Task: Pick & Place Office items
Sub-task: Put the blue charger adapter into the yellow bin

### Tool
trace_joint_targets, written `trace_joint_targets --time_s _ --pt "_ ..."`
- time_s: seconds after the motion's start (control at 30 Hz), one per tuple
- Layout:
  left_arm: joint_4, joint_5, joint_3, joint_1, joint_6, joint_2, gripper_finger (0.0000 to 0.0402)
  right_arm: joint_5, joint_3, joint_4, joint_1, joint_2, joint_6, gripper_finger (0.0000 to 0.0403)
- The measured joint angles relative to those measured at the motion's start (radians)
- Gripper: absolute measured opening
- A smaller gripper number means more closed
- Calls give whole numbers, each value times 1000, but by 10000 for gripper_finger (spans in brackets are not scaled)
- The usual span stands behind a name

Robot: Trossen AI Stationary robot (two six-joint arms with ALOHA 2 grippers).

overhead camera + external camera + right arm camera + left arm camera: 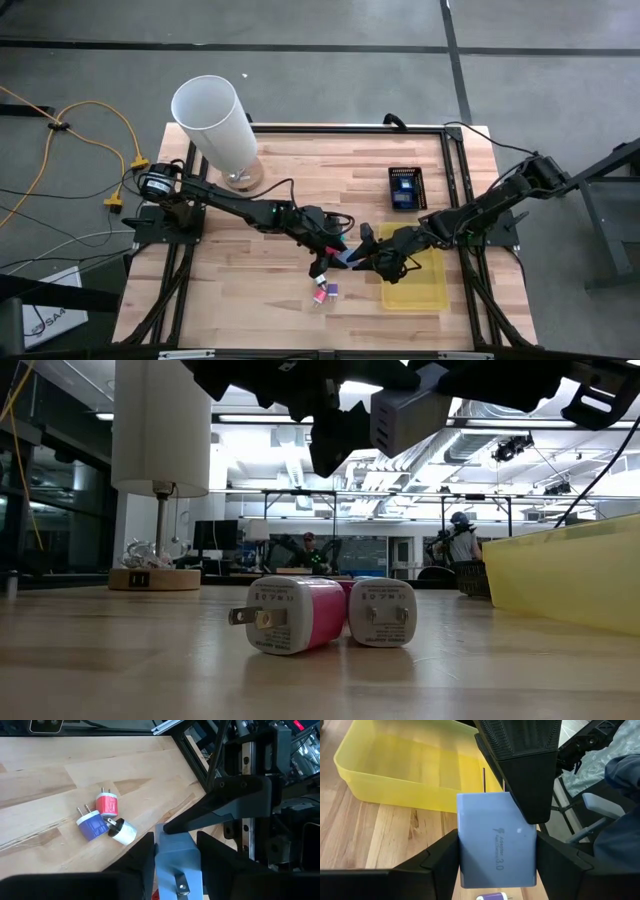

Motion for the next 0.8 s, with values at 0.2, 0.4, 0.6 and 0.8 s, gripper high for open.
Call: trace_joint_targets --time_s 0.2,0.4,0.6,0.8 --pt "2 0 0 0 0 0 228 0 0 0 0 0 0 112" --pt "21 0 -1 -2 30 1 230 -1 1 0 0 -1 1 112" --pt "36 -3 -1 -5 51 1 233 -3 1 0 0 -2 36 112" --pt "49 -12 -1 -7 78 1 261 -3 1 -4 0 -1 51 112"
